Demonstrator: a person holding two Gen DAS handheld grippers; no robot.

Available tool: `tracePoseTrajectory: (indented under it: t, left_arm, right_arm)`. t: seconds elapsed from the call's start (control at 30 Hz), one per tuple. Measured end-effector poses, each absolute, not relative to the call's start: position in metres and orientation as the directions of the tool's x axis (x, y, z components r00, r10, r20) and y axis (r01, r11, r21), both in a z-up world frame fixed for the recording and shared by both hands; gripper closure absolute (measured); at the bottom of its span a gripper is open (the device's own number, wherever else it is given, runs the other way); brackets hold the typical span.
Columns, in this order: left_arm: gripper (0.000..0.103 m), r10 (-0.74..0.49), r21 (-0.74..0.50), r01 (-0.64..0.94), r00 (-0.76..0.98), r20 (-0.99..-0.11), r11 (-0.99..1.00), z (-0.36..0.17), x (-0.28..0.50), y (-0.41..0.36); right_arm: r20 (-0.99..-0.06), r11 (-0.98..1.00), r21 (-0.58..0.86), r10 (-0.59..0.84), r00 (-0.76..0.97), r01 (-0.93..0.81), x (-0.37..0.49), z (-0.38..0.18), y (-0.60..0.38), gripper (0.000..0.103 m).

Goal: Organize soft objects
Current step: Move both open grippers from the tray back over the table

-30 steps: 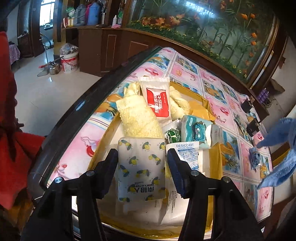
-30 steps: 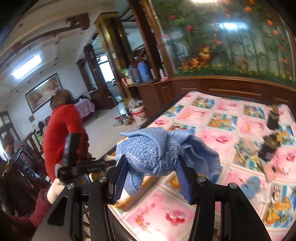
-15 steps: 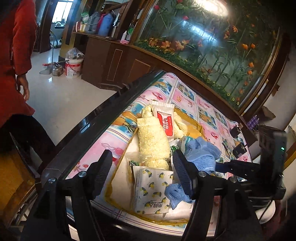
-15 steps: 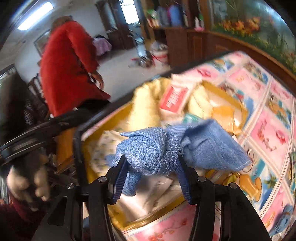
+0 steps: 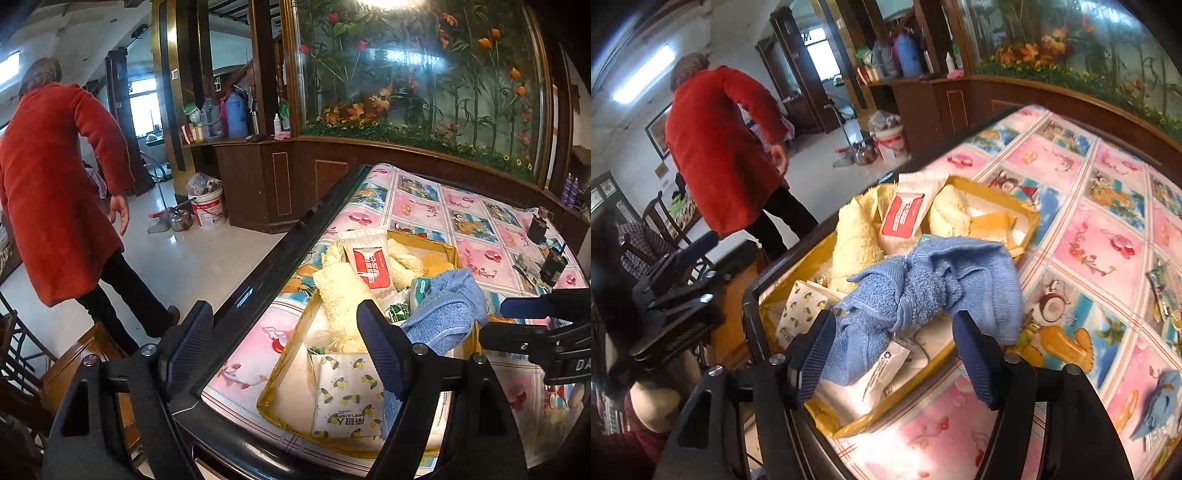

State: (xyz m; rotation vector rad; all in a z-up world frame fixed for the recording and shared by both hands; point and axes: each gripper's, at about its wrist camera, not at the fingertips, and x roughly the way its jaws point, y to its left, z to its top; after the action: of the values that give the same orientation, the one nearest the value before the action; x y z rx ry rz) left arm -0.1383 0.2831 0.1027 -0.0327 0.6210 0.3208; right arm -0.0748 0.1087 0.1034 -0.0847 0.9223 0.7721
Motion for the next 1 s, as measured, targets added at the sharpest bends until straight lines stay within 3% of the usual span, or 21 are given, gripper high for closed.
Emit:
tracePoseTrajectory:
  t: [0.33,1.0]
  left_arm:
    - [0.023,0.272,0.137,-0.238,0.765,-0.584,0.962,0.113,-0.140,0.235]
    - [0.023,0.232,0.251,-0.094,0.761,-0.606,0.964,0.116,-0.127,0.145]
  right_arm:
    - [-0.693,0.794,0.281,0.556,0.459,-0.539,-0.097,0.117,0.029,0.032]
    - [-0.649,0.868,0.427,0.490,0.582,-0.254,-0.109,0.087,-0.149,0.031]
